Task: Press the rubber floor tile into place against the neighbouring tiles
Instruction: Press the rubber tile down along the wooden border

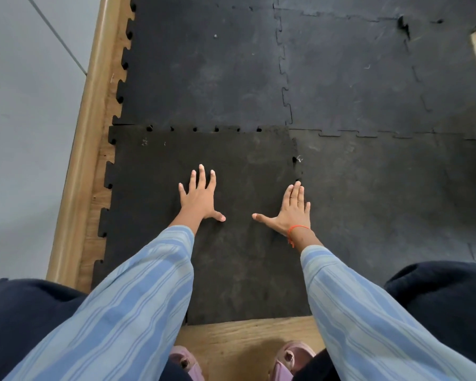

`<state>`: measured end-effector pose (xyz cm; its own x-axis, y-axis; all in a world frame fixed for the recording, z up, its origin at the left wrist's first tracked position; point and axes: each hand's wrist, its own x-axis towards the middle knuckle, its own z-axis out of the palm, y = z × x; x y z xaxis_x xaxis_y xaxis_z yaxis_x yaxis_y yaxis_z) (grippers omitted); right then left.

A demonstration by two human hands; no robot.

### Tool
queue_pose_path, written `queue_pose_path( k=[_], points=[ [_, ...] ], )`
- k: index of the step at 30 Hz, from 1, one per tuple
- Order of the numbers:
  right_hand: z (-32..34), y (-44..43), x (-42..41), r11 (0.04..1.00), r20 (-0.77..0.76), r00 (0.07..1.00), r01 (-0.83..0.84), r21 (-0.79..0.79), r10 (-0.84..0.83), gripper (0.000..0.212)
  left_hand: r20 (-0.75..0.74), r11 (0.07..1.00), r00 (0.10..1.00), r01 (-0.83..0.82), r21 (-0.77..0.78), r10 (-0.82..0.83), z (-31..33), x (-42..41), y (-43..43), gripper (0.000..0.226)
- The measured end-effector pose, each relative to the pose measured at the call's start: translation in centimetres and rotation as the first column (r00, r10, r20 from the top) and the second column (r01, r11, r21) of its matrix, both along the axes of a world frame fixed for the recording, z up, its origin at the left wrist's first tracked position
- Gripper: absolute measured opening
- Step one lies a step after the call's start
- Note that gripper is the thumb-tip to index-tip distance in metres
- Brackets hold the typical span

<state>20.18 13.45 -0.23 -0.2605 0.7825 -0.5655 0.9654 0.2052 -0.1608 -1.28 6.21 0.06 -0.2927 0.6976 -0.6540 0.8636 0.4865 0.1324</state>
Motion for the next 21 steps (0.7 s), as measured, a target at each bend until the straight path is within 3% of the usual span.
queue_pose_path(
  k=[3,7,17,21],
  points=[
    [0.8,1.0,-0.4,0.993,-0.060,0.991,0.114,-0.038,-0.116,0.122,0.014,1.000,1.000,-0.017,-0.010,0.017,0.1,0.2,0.1,0.134],
    [0.2,-0.6,0.3,0.948,-0.119,0.942,0.318,0.031,-0.313,0.099,0.035,1.000,0.999,-0.028,-0.014,0.028,0.0,0.3,0.2,0.133],
    [-1.1,-1.1,1.5,0.980,-0.126,0.975,0.189,0.060,-0.180,0.101,0.043,0.998,0.997,-0.058,-0.024,0.059,0.3,0.4,0.5,0.132],
    [-0.8,-0.8,1.7,0.989,-0.060,0.991,0.127,0.081,-0.122,0.105,0.037,0.998,0.997,-0.063,-0.031,0.064,0.3,0.5,0.6,0.133]
  ],
)
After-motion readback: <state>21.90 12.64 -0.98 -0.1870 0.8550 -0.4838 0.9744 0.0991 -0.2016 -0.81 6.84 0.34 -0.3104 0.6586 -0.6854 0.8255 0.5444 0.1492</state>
